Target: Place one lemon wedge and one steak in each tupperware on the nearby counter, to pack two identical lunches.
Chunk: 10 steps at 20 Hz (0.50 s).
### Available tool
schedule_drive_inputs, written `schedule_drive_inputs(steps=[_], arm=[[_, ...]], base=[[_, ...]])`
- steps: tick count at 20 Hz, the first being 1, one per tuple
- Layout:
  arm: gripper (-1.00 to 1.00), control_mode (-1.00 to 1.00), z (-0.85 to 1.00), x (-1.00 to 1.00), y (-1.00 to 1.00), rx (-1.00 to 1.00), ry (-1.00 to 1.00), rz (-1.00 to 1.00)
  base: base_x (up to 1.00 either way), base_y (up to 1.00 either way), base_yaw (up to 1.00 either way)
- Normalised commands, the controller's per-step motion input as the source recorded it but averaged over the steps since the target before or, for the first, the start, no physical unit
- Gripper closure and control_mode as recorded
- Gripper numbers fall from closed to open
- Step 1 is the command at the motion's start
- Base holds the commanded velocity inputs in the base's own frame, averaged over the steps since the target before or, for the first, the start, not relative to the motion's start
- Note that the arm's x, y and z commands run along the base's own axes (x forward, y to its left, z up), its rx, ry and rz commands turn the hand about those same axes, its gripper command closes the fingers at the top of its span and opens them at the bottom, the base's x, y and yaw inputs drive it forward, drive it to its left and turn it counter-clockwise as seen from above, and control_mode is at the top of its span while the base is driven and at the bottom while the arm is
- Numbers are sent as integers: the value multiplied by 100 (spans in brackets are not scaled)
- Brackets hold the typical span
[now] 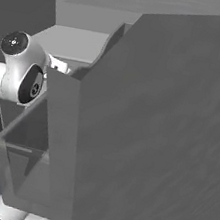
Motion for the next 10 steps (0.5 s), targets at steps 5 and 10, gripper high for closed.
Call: schedule_drive_inputs(steps=[5, 10], arm=[[100, 100, -7, -60, 2, 0, 0, 0], [100, 100, 0, 0, 0, 0, 0, 0]], base=[[-40, 12, 0], [-95, 82, 6]])
